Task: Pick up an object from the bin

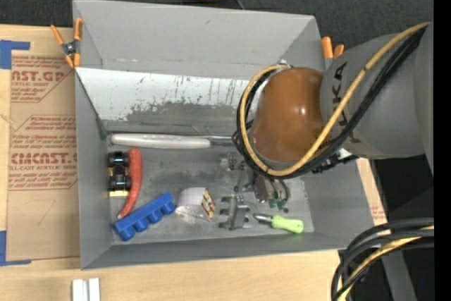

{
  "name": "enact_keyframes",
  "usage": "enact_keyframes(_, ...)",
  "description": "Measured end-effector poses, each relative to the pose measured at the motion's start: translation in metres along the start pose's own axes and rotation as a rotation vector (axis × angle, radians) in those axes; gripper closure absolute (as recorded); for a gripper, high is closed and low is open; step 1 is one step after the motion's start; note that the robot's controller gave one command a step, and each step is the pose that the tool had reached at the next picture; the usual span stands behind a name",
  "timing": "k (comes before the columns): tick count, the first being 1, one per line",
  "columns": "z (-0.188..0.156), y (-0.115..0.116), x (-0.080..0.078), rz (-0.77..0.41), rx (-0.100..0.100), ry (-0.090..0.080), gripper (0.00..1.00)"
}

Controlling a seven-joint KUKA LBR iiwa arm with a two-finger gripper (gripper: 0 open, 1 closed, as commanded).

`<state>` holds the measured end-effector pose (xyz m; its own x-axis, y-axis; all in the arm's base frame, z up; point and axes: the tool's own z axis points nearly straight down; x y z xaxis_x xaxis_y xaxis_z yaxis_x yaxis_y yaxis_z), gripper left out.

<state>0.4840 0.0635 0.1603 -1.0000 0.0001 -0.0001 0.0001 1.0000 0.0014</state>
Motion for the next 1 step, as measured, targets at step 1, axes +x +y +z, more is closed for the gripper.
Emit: enact_keyframes(1,0.0004,-0.0002,-0.0002,0.0,0.0,-0.001,0.0)
